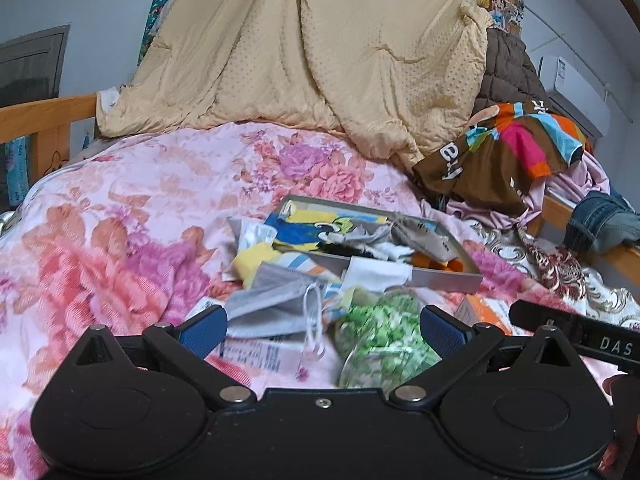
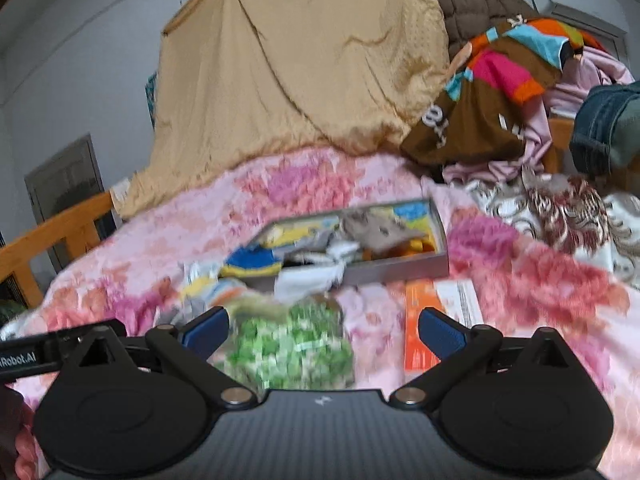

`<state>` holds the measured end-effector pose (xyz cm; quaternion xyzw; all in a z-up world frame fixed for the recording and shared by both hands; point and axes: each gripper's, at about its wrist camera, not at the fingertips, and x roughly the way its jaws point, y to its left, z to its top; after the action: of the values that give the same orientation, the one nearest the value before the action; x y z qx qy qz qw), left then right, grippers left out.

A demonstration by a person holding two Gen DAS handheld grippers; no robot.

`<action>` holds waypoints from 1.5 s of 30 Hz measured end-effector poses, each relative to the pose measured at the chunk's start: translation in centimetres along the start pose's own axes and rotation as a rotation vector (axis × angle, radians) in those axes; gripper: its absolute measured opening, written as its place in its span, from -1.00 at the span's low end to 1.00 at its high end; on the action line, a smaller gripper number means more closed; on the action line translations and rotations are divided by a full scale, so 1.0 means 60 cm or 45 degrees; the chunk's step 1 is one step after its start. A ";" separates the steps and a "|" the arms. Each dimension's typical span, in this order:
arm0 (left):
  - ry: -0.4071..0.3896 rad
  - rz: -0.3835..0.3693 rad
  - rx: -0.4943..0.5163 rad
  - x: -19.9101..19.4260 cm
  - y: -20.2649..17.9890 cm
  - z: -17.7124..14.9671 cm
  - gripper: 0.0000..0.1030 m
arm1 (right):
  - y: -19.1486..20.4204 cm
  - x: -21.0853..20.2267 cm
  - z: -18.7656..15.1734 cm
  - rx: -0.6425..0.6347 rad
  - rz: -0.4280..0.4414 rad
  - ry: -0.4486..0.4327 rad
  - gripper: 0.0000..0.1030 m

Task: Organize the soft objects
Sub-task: 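Move both grippers back over the pile of items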

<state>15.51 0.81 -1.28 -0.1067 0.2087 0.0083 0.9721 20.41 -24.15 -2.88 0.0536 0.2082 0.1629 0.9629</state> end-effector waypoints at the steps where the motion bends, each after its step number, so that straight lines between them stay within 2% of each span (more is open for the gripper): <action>1: 0.004 0.005 -0.001 -0.002 0.002 -0.004 0.98 | 0.005 -0.001 -0.005 -0.012 -0.002 0.011 0.99; 18: 0.102 0.071 -0.058 -0.007 0.059 -0.053 0.98 | 0.065 0.020 -0.042 -0.188 0.029 0.199 0.99; 29: 0.131 0.116 -0.085 0.002 0.082 -0.064 0.98 | 0.079 0.036 -0.055 -0.224 0.067 0.294 0.99; 45: 0.153 0.142 -0.047 0.014 0.089 -0.069 0.98 | 0.097 0.046 -0.051 -0.253 0.133 0.301 0.99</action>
<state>14.29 5.16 -6.38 -0.1132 0.2721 0.0599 0.9537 19.82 -17.64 -5.73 -0.0507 0.2999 0.2378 0.9225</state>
